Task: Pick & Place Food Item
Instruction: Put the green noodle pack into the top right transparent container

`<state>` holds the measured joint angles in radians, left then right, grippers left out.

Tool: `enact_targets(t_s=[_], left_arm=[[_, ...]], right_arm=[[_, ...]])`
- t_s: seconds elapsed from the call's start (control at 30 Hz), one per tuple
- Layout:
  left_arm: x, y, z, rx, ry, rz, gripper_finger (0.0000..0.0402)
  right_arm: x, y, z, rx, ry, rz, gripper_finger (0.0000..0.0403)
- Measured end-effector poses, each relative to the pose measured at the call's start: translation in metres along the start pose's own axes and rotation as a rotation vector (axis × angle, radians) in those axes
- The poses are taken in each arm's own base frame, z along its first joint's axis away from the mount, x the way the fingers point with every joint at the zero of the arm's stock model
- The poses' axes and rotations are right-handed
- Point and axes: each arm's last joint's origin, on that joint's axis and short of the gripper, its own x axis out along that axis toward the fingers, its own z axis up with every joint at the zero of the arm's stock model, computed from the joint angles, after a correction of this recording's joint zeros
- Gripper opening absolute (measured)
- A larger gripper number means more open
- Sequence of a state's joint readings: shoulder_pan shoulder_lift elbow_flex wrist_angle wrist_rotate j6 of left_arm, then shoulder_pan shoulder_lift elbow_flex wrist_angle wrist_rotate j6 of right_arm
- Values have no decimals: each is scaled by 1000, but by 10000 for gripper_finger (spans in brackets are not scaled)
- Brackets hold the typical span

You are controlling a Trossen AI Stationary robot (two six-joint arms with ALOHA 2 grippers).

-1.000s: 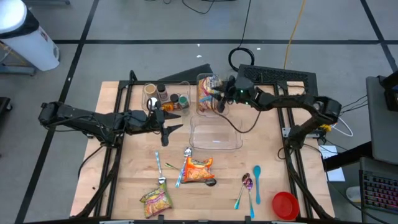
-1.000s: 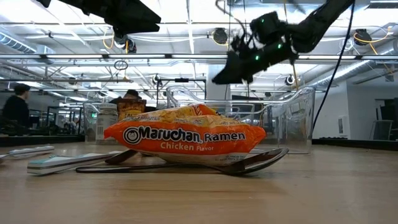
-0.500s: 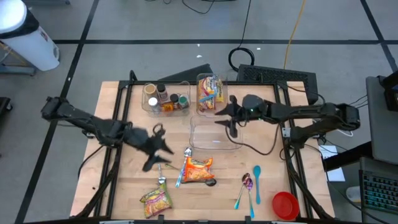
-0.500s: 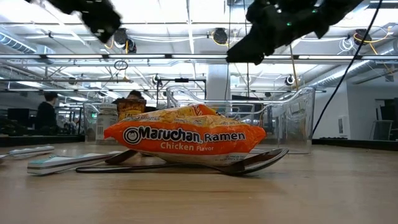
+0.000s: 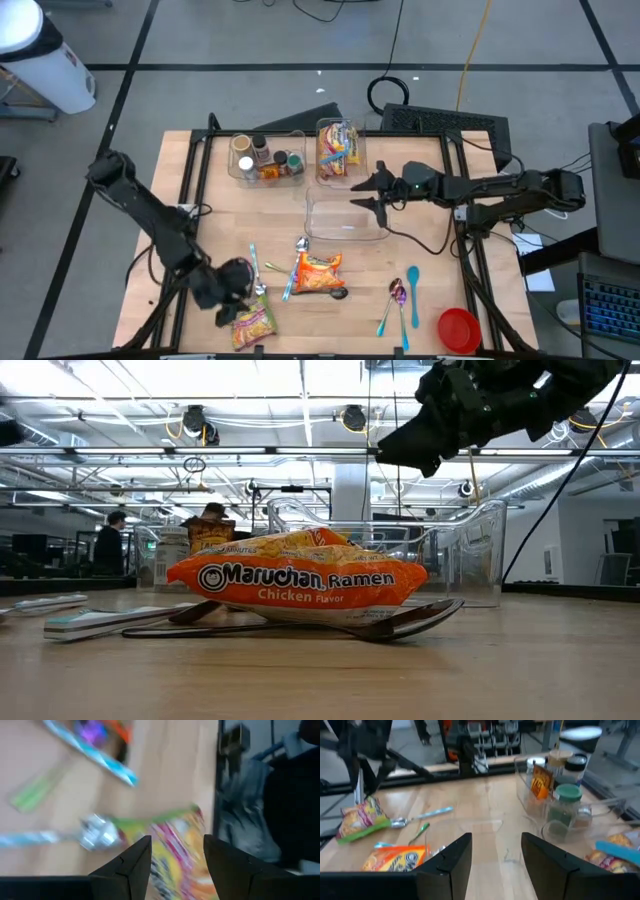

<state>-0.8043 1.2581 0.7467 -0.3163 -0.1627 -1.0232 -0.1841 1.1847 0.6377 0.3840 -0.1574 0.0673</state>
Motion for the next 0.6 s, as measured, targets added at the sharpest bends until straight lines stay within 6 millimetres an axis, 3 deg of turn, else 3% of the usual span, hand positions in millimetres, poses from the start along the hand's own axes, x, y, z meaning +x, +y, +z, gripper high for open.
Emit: enact_targets(t_s=[0.27,0.6], left_arm=[[32,-3,-30,-157,167,67,188],[46,0,-36,-178,205,111,185]], right_arm=[[0,11,2,-25,-94,51,161],[0,17,1,-36,-86,74,160]])
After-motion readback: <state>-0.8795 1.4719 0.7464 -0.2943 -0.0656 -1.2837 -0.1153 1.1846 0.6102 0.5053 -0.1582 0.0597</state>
